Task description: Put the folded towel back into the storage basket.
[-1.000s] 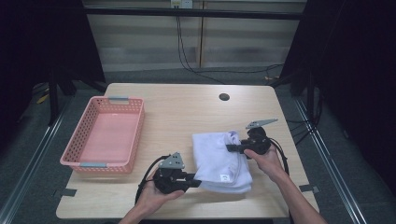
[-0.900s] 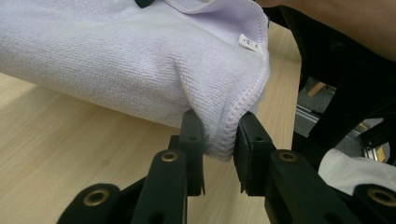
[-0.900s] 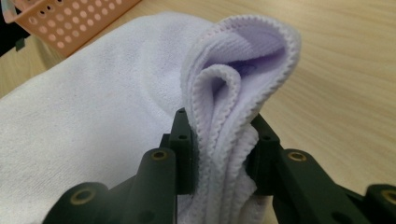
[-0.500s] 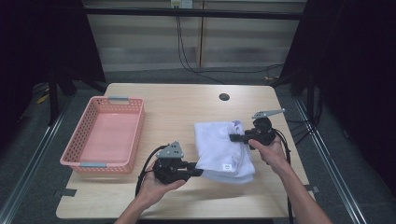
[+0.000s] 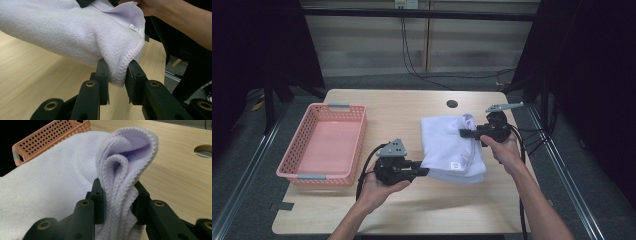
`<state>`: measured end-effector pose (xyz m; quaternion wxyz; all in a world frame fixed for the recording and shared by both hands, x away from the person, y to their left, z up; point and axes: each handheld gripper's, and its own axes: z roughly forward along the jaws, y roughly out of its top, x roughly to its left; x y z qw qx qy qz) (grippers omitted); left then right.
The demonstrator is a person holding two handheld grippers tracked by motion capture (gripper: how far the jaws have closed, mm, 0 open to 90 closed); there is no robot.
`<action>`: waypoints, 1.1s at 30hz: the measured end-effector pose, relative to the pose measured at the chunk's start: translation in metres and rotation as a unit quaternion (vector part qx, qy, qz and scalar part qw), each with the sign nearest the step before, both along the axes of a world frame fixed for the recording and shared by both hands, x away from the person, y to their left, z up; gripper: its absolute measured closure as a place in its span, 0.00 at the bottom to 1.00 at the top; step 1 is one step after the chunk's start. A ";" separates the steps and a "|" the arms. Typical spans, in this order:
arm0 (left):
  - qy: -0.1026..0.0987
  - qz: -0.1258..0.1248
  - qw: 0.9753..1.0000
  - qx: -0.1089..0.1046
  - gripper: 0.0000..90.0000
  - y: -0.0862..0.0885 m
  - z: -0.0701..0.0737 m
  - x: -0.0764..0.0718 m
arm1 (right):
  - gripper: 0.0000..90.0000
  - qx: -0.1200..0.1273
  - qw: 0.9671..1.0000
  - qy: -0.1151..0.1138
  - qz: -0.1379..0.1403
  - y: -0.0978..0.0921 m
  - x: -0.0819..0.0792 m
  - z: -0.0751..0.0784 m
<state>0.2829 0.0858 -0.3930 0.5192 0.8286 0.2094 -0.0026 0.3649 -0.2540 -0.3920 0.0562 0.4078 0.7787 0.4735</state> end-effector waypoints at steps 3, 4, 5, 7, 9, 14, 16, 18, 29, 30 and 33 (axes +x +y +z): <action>-0.002 0.003 1.000 0.004 0.83 0.003 0.004 0.003 | 0.77 0.001 1.000 -0.004 0.000 0.004 0.004 0.006; -0.004 0.003 1.000 0.008 0.83 0.004 0.005 0.004 | 0.77 0.000 1.000 -0.005 0.001 0.005 0.006 0.008; -0.004 0.007 1.000 0.006 0.83 0.007 0.006 0.005 | 0.77 0.001 1.000 -0.005 0.001 0.007 0.007 0.010; -0.005 0.009 1.000 0.005 0.83 0.008 0.007 0.005 | 0.77 0.001 1.000 -0.007 0.003 0.009 0.010 0.012; -0.004 0.012 1.000 0.006 0.83 0.012 0.008 0.007 | 0.77 0.002 1.000 -0.007 0.003 0.012 0.012 0.014; -0.005 0.024 1.000 0.004 0.83 0.022 0.012 0.011 | 0.77 0.007 1.000 -0.005 0.005 0.021 0.019 0.018; -0.006 0.029 1.000 0.001 0.83 0.028 0.014 0.013 | 0.77 0.008 1.000 -0.005 0.008 0.026 0.023 0.019; -0.005 0.030 1.000 0.003 0.83 0.032 0.014 0.013 | 0.77 0.008 1.000 -0.002 0.010 0.032 0.027 0.019; -0.008 0.064 0.998 0.006 0.83 0.071 0.016 0.013 | 0.77 0.010 0.999 0.003 0.035 0.074 0.046 0.022; -0.007 0.065 0.998 0.007 0.83 0.076 0.016 0.013 | 0.77 0.010 0.999 0.003 0.039 0.079 0.048 0.021; -0.006 0.081 0.997 0.007 0.83 0.090 0.017 0.014 | 0.77 0.009 0.999 0.008 0.044 0.093 0.052 0.020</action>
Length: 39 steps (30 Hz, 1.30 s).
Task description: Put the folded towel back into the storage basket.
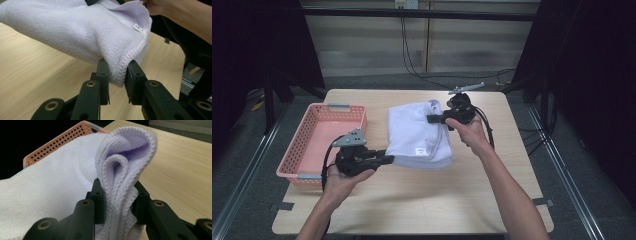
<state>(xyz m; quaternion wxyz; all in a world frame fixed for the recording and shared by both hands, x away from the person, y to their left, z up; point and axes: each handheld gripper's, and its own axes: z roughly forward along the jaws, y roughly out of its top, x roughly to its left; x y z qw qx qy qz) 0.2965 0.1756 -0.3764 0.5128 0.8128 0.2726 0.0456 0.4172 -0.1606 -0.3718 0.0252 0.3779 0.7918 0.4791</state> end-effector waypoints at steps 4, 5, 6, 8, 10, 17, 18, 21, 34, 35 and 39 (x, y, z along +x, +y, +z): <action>-0.003 0.014 1.000 -0.009 0.83 0.019 0.003 -0.001 | 0.77 0.004 1.000 0.001 0.011 0.019 0.007 0.003; -0.005 0.018 1.000 -0.010 0.83 0.024 0.004 -0.001 | 0.77 0.004 1.000 0.000 0.014 0.024 0.008 0.005; -0.005 0.022 1.000 -0.012 0.83 0.028 0.005 -0.001 | 0.77 0.003 1.000 -0.003 0.016 0.029 0.010 0.007; -0.011 0.038 0.999 -0.019 0.84 0.038 0.008 -0.001 | 0.77 0.005 1.000 -0.005 0.019 0.039 0.013 0.011; -0.013 0.042 0.999 -0.027 0.85 0.048 0.010 -0.002 | 0.77 0.007 1.000 -0.006 0.023 0.049 0.016 0.014; -0.015 0.075 0.996 -0.036 0.85 0.078 0.013 -0.002 | 0.77 0.015 0.999 -0.014 0.038 0.083 0.026 0.021; -0.014 0.075 0.997 -0.032 0.85 0.081 0.013 0.000 | 0.77 0.013 0.999 -0.014 0.041 0.087 0.028 0.021; -0.008 0.090 0.996 -0.029 0.85 0.092 0.012 0.004 | 0.77 0.007 0.999 -0.010 0.042 0.103 0.037 0.020; -0.001 0.146 0.988 -0.046 0.85 0.149 0.010 0.006 | 0.77 0.026 0.998 -0.005 0.052 0.160 0.052 0.018; -0.002 0.152 0.987 -0.047 0.85 0.153 0.010 0.006 | 0.77 0.023 0.998 -0.003 0.053 0.164 0.053 0.019; 0.003 0.169 0.985 -0.046 0.85 0.168 0.009 0.008 | 0.77 0.020 0.998 0.002 0.051 0.181 0.057 0.019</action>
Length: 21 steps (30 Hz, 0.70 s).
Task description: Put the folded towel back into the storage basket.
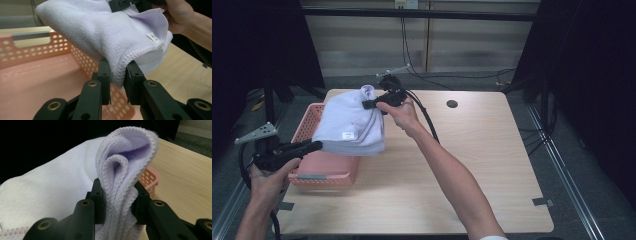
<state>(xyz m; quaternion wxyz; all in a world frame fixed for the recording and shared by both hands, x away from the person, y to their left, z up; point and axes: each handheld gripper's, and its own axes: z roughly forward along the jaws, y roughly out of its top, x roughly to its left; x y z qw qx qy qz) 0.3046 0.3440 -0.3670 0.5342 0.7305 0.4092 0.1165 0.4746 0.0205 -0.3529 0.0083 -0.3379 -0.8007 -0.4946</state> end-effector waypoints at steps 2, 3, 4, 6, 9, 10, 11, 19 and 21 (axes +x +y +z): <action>0.000 0.010 1.000 -0.003 0.85 0.008 0.002 0.000 | 0.77 -0.002 1.000 0.004 0.001 0.009 0.002 -0.001; 0.000 0.015 1.000 -0.007 0.85 0.014 0.003 0.000 | 0.77 -0.001 1.000 0.006 0.001 0.013 0.002 -0.001; 0.001 0.018 1.000 -0.008 0.86 0.018 0.003 0.000 | 0.77 -0.002 1.000 0.008 0.002 0.018 0.002 -0.001; 0.003 0.024 1.000 -0.005 0.86 0.024 0.003 0.000 | 0.77 0.000 1.000 0.009 0.002 0.025 0.003 -0.001; 0.006 0.036 0.999 -0.005 0.86 0.036 0.001 -0.001 | 0.77 -0.001 1.000 0.014 -0.002 0.037 0.002 -0.002; 0.008 0.041 0.999 -0.006 0.86 0.039 0.001 -0.001 | 0.77 -0.005 1.000 0.013 -0.002 0.042 0.002 -0.003; 0.012 0.046 0.999 -0.004 0.86 0.043 0.001 -0.002 | 0.77 -0.007 1.000 0.014 -0.002 0.046 0.001 -0.003; 0.022 0.071 0.997 0.016 0.86 0.063 -0.004 -0.009 | 0.77 -0.005 1.000 0.025 0.001 0.074 -0.002 -0.017; 0.025 0.077 0.996 0.021 0.86 0.069 -0.006 -0.011 | 0.77 -0.005 1.000 0.025 -0.003 0.080 -0.006 -0.022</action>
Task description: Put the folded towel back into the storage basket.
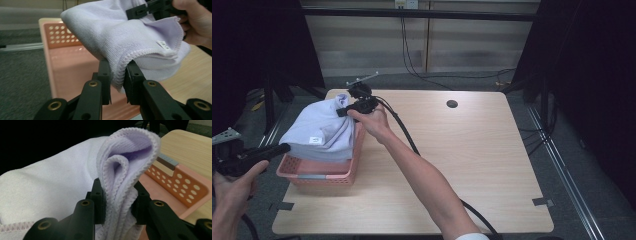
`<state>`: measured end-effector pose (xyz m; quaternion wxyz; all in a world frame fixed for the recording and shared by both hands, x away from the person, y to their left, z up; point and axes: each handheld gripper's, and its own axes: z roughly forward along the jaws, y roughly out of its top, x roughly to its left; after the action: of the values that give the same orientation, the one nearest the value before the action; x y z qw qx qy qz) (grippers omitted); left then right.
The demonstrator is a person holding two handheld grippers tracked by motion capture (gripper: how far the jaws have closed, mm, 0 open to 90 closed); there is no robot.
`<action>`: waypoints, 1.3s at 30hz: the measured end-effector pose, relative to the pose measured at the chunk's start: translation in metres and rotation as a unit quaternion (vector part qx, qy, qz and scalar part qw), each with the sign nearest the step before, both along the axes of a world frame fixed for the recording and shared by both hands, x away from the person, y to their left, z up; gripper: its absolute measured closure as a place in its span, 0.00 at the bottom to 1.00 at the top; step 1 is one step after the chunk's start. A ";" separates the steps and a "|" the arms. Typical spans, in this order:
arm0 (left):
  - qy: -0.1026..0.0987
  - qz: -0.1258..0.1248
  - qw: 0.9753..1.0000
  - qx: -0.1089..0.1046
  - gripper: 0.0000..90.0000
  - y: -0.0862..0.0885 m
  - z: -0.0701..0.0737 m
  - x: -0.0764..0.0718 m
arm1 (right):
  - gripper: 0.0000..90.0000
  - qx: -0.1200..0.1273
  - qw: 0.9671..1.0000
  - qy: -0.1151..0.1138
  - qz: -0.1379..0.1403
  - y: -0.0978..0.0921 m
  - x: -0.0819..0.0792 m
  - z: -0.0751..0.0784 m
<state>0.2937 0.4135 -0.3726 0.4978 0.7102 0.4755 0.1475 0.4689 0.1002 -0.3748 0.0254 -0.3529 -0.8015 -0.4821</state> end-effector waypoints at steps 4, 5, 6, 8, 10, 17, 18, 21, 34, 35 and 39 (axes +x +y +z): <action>0.012 0.012 1.000 0.001 0.86 0.008 -0.009 -0.003 | 0.77 0.007 1.000 0.002 0.003 0.008 -0.006 -0.008; 0.012 0.015 1.000 -0.002 0.86 0.008 -0.012 -0.003 | 0.77 0.004 1.000 0.006 0.003 0.010 -0.006 -0.011; 0.013 0.018 1.000 0.002 0.86 0.008 -0.014 -0.004 | 0.77 0.003 1.000 0.007 0.001 0.011 -0.006 -0.014; 0.018 0.019 1.000 0.006 0.86 0.009 -0.019 -0.005 | 0.77 0.006 1.000 0.009 0.004 0.013 -0.006 -0.021; 0.026 0.020 0.999 0.014 0.86 0.009 -0.025 -0.005 | 0.77 0.007 1.000 0.012 0.006 0.014 -0.006 -0.031; 0.043 0.027 0.998 0.031 0.86 0.007 -0.039 -0.004 | 0.76 0.004 1.000 0.026 0.005 0.021 -0.003 -0.053; 0.046 0.026 0.998 0.030 0.86 0.007 -0.041 -0.003 | 0.76 0.004 1.000 0.027 0.005 0.021 -0.002 -0.055; 0.058 0.027 0.997 0.032 0.85 0.002 -0.049 0.001 | 0.72 -0.003 1.000 0.030 0.000 0.019 0.000 -0.062; 0.052 0.015 0.997 0.061 0.52 -0.025 -0.043 0.001 | 0.37 -0.003 1.000 -0.003 -0.006 -0.009 0.010 -0.053; 0.050 0.012 0.997 0.059 0.51 -0.028 -0.042 0.001 | 0.37 -0.003 1.000 -0.004 -0.003 -0.012 0.010 -0.052; 0.042 -0.010 0.997 0.059 0.46 -0.047 -0.038 0.001 | 0.37 0.005 1.000 -0.015 0.006 -0.029 0.004 -0.048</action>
<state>0.2948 0.3662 -0.4107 0.4359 0.7485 0.4796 0.1404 0.4725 0.0711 -0.4229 0.0184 -0.3406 -0.8017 -0.4909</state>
